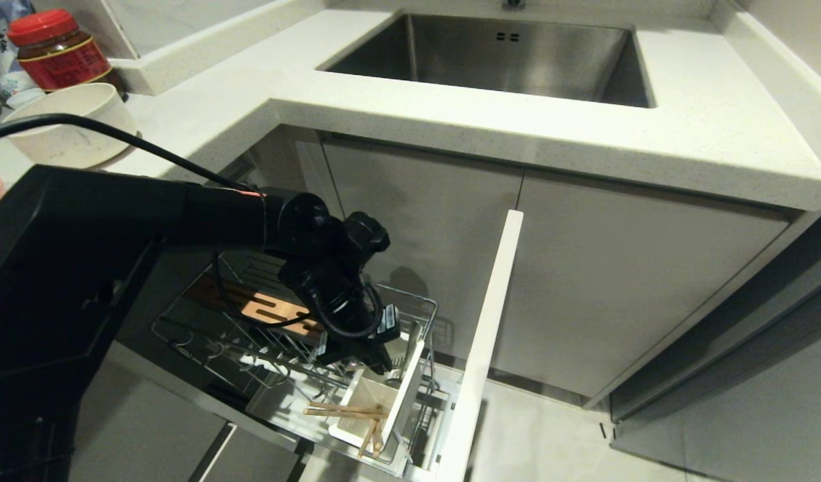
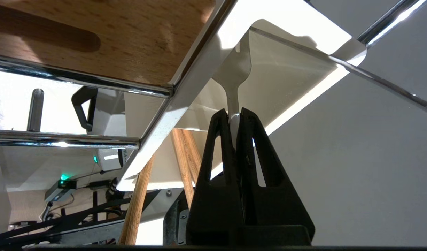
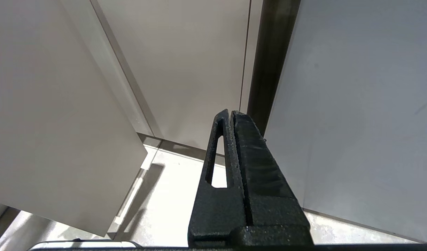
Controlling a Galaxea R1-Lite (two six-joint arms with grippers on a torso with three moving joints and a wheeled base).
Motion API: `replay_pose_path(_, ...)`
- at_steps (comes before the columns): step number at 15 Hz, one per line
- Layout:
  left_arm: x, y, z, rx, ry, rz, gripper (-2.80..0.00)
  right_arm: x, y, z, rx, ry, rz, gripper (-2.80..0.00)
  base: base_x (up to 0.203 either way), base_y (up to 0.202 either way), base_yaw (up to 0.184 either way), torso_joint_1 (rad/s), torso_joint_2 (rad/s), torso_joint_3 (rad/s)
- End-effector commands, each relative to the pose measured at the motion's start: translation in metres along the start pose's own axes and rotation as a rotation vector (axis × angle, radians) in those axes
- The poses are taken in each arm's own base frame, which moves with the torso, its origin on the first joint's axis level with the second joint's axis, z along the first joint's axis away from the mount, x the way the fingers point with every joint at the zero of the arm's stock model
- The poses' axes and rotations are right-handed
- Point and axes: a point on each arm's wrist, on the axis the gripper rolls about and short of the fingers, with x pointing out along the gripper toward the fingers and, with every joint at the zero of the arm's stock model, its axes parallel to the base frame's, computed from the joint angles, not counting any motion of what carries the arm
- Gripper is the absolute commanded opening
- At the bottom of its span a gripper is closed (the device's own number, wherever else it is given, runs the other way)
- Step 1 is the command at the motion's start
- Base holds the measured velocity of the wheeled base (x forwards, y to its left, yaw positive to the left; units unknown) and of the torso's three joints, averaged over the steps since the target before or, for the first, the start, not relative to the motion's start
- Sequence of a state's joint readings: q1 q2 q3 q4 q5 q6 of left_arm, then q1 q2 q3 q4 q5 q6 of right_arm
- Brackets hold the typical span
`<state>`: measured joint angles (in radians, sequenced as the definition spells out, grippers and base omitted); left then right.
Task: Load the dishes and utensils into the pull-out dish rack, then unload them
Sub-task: Pick up the fork and place it in the cupboard
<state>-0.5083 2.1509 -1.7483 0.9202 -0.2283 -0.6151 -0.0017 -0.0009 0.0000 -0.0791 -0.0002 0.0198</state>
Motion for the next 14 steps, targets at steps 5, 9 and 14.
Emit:
replay_pose_path(5,-0.009,-0.001,-0.004,0.002,-0.008,-0.008,0.00,0.002,0.000,-0.007,0.000,0.026,0.000,-2.80,0.000,0.000,0.000,0.000,0.00,0.000)
replay_pose_path(9,-0.018,-0.002,-0.007,0.005,-0.025,-0.021,0.00,0.002,0.000,-0.007,0.000,0.026,-0.001,-2.80,0.000,0.000,0.000,0.000,0.00,0.000)
replay_pose_path(14,-0.063,-0.003,-0.024,0.028,-0.113,-0.085,0.00,0.002,0.000,-0.007,0.000,0.026,0.000,-2.80,0.000,0.000,0.000,0.000,0.00,0.000)
